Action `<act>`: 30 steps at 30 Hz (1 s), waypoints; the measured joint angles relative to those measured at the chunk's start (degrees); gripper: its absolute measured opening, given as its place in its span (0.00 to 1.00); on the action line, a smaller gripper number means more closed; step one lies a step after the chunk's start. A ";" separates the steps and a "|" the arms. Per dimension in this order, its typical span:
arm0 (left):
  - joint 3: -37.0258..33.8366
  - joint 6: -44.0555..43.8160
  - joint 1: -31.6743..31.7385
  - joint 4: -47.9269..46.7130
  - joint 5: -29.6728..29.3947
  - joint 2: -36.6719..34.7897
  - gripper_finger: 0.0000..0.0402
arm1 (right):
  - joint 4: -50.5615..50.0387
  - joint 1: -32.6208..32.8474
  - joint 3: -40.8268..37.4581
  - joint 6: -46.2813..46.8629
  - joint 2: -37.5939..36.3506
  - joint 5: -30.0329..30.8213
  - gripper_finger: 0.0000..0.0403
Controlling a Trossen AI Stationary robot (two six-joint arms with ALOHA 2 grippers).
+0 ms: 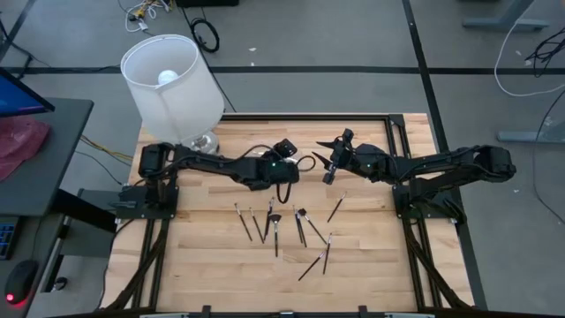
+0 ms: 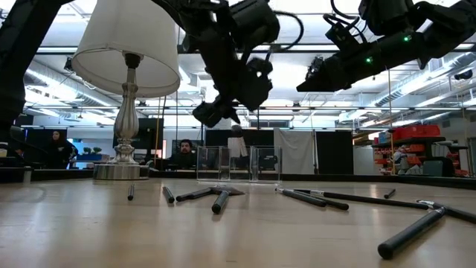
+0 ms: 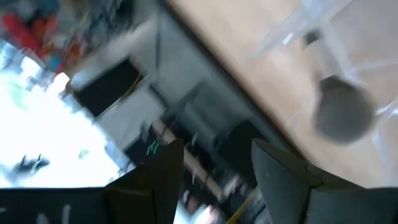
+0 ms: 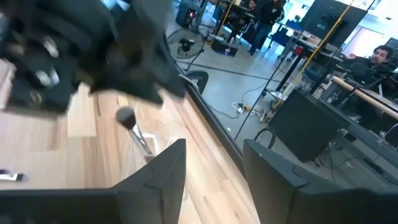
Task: Put items in baskets/containers
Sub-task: Put the black eyeshadow brush into the transparent organizer
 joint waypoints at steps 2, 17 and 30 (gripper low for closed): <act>-0.02 -3.42 -1.37 -0.53 -5.56 -0.86 0.47 | -0.94 0.00 0.00 -0.21 0.00 0.01 0.41; -5.36 -68.56 -6.63 -24.79 30.22 -20.08 0.44 | -4.39 2.29 0.00 0.15 0.00 -3.09 0.41; -42.41 -63.86 -9.00 35.83 48.75 -22.14 0.44 | -27.37 4.02 -0.02 -0.21 0.00 -24.79 0.41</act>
